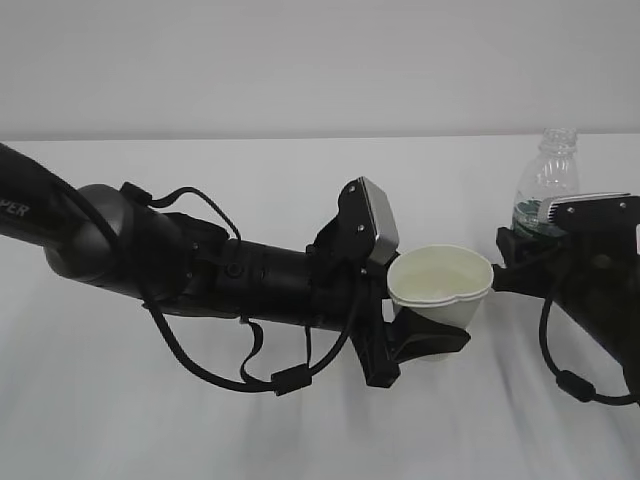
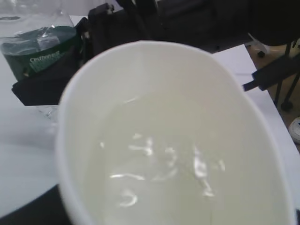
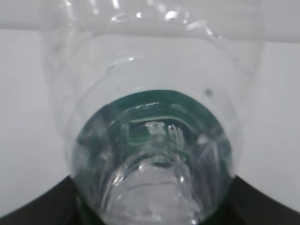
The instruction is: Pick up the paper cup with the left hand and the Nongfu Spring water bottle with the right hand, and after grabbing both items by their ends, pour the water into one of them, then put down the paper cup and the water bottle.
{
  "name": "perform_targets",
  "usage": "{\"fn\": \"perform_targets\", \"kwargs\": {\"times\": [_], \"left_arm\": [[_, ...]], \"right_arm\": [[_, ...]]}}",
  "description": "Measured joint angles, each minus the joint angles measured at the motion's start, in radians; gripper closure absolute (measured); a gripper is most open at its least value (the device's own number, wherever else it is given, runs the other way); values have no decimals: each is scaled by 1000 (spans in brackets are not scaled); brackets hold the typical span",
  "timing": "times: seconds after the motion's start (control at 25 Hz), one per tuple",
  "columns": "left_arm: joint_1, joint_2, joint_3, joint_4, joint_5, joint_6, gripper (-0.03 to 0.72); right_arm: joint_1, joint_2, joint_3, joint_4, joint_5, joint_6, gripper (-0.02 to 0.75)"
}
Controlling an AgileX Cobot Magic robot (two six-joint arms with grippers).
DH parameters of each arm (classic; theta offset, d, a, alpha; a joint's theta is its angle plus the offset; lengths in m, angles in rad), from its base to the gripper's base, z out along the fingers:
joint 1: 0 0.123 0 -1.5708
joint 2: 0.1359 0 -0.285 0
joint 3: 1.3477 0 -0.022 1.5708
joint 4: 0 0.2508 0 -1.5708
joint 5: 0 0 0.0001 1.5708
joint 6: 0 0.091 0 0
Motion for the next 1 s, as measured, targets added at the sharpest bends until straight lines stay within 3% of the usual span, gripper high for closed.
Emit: {"fn": "perform_targets", "kwargs": {"times": [1.0], "left_arm": [[0,0,0,0,0,0,263]], "right_arm": [[0,129,-142,0,0,44,342]]}}
